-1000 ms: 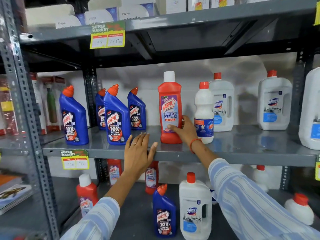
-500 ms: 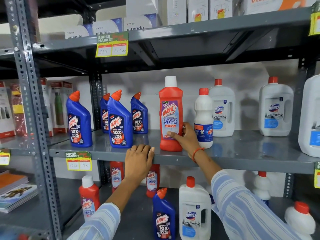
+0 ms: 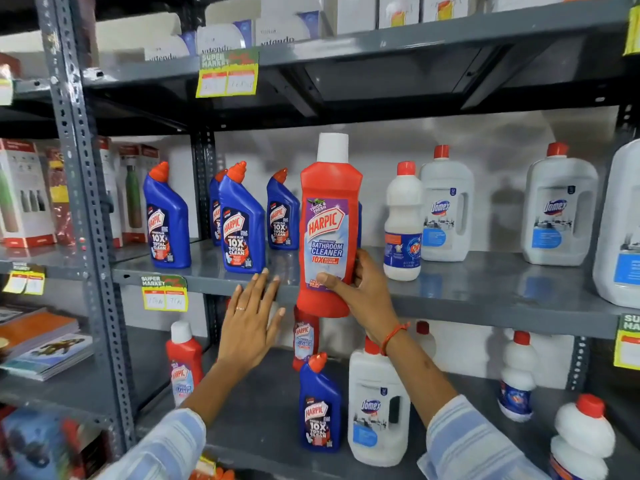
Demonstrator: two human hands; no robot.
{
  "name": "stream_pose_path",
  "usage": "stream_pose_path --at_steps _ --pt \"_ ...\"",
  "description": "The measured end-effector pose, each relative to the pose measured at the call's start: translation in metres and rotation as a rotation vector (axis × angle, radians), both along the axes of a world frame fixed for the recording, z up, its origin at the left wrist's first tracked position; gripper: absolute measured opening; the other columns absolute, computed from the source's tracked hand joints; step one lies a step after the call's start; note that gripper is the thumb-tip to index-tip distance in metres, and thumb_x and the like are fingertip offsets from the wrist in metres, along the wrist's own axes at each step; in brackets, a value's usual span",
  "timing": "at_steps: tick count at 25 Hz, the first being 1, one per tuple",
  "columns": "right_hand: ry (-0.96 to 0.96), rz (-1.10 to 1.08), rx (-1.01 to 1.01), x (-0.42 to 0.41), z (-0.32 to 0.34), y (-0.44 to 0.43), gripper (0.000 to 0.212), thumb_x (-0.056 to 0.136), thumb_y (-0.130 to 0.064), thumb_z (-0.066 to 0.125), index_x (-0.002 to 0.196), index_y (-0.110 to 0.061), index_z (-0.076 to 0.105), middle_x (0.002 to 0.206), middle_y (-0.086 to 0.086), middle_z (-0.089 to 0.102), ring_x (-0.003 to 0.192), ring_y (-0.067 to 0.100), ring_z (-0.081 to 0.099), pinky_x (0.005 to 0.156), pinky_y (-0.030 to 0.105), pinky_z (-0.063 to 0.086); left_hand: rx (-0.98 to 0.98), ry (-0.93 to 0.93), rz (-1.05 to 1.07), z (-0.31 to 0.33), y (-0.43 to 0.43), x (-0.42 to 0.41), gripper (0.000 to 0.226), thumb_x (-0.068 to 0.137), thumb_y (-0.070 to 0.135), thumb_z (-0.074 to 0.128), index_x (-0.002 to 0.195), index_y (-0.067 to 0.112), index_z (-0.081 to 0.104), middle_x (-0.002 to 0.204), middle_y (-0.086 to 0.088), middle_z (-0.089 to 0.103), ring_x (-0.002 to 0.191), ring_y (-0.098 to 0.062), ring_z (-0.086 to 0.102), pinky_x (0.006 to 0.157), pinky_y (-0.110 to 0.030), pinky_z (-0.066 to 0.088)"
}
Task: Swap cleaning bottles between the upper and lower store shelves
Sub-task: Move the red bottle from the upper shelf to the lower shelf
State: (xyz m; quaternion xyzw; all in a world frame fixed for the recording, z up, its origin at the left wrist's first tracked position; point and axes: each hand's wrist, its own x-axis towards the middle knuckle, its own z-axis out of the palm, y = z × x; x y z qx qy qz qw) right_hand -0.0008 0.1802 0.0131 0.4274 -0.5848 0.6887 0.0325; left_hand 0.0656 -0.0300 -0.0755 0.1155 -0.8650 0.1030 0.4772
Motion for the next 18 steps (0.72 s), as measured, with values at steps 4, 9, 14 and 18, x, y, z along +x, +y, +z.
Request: stream_pose_path --at_steps 4,9,14,18 --pt "-0.039 0.034 0.036 0.018 -0.052 0.000 0.050 0.071 -0.019 0.078 0.112 -0.022 0.051 0.112 -0.001 0.065 0.101 0.013 0.064 0.086 0.033 0.055 -0.015 -0.070 0.017 0.005 -0.019 0.012 0.057 0.101 0.045 0.022 0.146 0.013 0.034 0.151 -0.009 0.034 0.136 -0.026 0.034 0.113 -0.045 0.022" --pt "-0.166 0.054 0.043 0.030 -0.124 -0.021 0.050 0.074 -0.011 0.075 0.115 -0.022 0.050 0.117 0.004 0.065 0.104 0.015 0.064 0.087 0.033 0.055 -0.139 -0.083 -0.018 0.013 -0.054 0.017 0.051 0.100 0.033 0.030 0.146 0.011 0.034 0.150 -0.009 0.036 0.136 -0.025 0.035 0.114 -0.040 0.016" --pt "-0.290 0.058 0.091 0.036 -0.191 -0.066 0.047 0.074 -0.009 0.074 0.109 -0.031 0.050 0.114 -0.001 0.064 0.106 0.012 0.063 0.088 0.027 0.053 -0.260 -0.031 -0.098 0.011 -0.084 0.014 0.048 0.102 0.027 0.032 0.145 0.007 0.034 0.151 -0.010 0.034 0.137 -0.024 0.032 0.116 -0.041 0.018" --pt "-0.352 0.054 0.166 0.034 -0.240 -0.105 0.052 0.067 -0.032 0.076 0.111 -0.028 0.049 0.119 0.006 0.063 0.110 0.019 0.061 0.092 0.040 0.052 -0.215 0.086 -0.167 -0.004 -0.088 0.000 0.051 0.101 0.032 0.036 0.146 0.009 0.029 0.151 -0.013 0.031 0.140 -0.026 0.026 0.117 -0.045 0.015"
